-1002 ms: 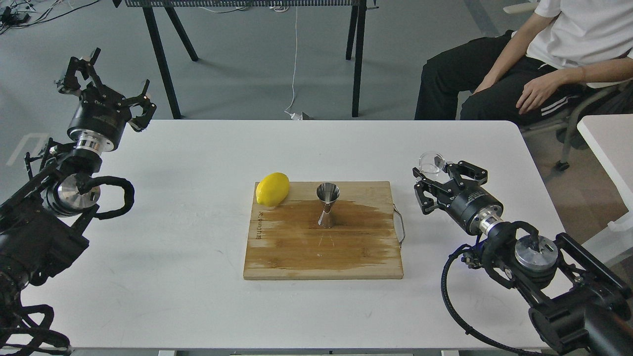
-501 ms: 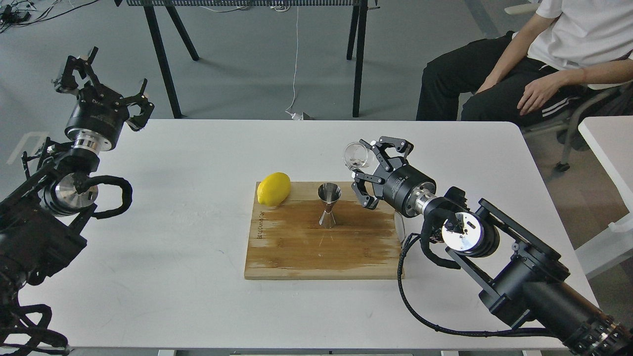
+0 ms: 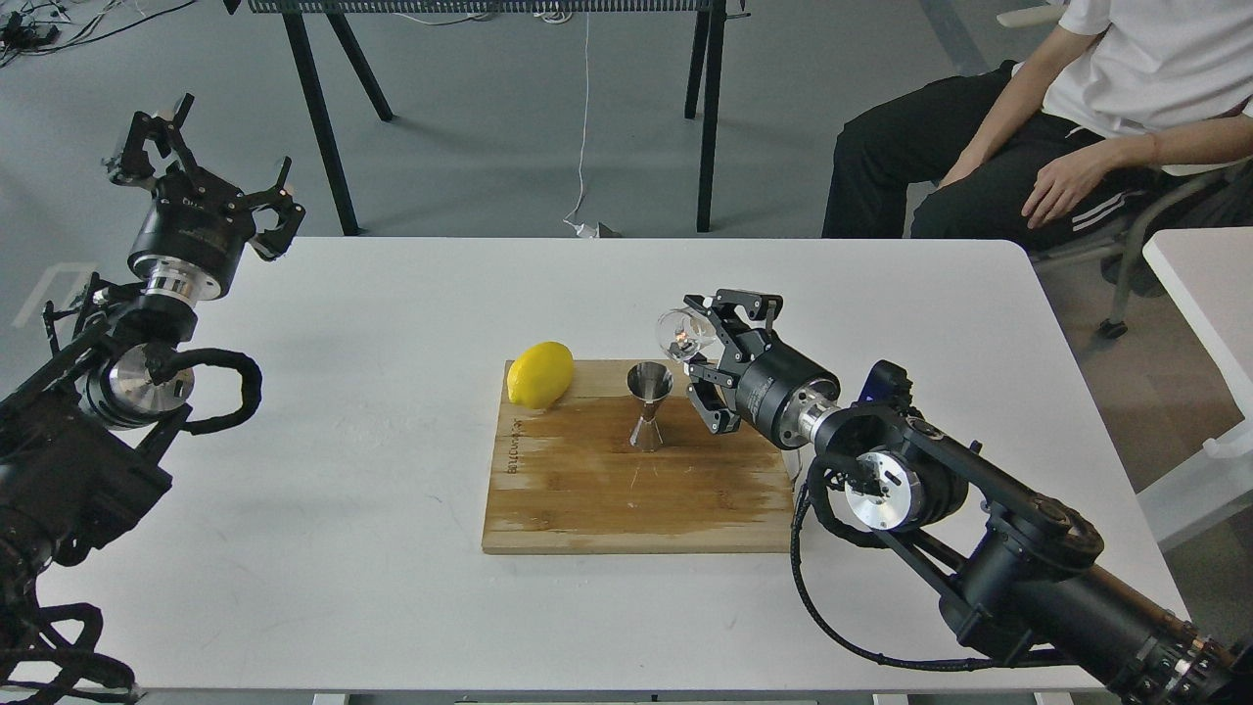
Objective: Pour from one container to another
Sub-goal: 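Lift the glass cup and move it above the jigger, then tilt the glass cup with the right gripper to pour into the jigger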
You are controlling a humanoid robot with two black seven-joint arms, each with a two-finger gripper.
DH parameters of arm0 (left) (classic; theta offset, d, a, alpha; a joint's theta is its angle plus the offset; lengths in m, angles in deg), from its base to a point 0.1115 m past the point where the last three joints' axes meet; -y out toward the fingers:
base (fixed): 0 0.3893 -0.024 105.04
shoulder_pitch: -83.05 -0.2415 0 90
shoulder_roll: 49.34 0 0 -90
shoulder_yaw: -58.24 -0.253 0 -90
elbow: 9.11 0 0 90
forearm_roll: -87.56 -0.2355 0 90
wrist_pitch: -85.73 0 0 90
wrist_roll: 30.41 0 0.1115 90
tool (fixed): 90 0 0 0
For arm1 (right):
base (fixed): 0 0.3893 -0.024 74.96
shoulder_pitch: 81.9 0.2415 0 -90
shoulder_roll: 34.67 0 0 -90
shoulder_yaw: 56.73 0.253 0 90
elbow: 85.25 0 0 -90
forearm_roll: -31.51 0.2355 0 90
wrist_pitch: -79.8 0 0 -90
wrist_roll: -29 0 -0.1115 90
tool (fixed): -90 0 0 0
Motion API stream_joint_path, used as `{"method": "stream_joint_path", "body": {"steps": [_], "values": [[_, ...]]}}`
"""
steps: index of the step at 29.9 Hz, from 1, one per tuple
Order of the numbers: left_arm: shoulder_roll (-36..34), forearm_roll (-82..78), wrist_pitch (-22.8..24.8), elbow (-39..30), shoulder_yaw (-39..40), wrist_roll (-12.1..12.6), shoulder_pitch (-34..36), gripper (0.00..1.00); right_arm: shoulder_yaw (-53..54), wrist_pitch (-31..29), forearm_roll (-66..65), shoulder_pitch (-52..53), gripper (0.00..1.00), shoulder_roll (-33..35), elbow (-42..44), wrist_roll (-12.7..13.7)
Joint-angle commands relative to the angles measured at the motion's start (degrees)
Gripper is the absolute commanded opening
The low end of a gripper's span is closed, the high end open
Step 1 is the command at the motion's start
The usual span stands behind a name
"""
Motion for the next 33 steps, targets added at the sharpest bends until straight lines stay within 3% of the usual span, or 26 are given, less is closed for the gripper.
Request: {"method": "stream_joint_path", "body": {"steps": [1,33], "values": [[0.00,0.00,-0.01,-0.01,-0.03,0.01,0.02,1.00,-0.99,0.85,-1.69,1.01,0.32,-0.31,0.01,-0.55],[0.00,0.00,-0.01,0.34,-0.12,0.01,0.02,1.00,-7.49,4.10,-19.35,2.95,0.33,0.30,0.37,-2.75]]}}
